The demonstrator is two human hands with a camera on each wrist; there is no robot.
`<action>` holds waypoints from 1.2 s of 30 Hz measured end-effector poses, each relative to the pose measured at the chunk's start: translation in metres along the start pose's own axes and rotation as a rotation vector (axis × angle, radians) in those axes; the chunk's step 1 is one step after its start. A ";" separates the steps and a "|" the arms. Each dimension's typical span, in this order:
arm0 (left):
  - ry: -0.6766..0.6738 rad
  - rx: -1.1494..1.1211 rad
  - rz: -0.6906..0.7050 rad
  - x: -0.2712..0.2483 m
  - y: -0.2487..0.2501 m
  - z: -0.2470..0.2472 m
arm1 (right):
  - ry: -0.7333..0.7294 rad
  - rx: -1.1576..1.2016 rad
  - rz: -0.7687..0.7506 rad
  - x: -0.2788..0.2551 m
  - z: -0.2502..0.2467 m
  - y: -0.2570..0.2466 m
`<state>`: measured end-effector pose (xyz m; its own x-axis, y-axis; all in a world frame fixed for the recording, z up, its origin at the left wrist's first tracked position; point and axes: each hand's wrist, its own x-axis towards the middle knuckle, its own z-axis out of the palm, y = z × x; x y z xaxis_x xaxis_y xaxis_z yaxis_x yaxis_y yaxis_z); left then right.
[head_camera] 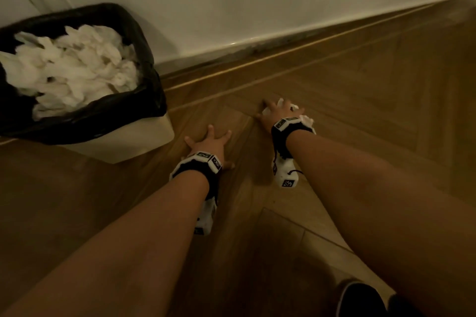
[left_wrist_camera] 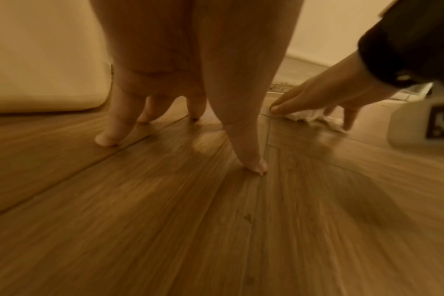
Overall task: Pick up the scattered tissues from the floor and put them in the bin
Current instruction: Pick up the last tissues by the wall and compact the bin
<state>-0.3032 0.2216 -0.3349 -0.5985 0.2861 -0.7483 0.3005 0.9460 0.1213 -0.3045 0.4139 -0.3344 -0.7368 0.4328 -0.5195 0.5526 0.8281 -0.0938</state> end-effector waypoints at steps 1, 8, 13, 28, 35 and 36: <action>0.000 0.004 0.002 0.001 0.000 0.000 | 0.024 -0.005 -0.019 -0.003 0.003 -0.003; 0.047 0.025 0.032 0.002 -0.006 0.008 | 0.255 0.006 -0.228 -0.021 0.024 -0.007; 0.117 0.026 -0.007 -0.008 -0.005 0.018 | 0.200 0.148 -0.251 -0.023 0.027 -0.009; 0.280 0.056 -0.004 -0.018 -0.007 0.043 | 0.037 0.510 0.116 -0.046 0.025 -0.006; 0.204 0.089 0.024 -0.030 -0.018 0.035 | -0.204 0.636 -0.003 -0.072 0.004 -0.032; 0.196 0.097 0.029 -0.034 -0.021 0.033 | -0.198 0.621 -0.031 -0.075 0.000 -0.036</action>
<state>-0.2651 0.1866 -0.3334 -0.7185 0.3462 -0.6032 0.3841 0.9206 0.0709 -0.2690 0.3513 -0.2922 -0.7032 0.2889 -0.6496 0.6981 0.4539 -0.5538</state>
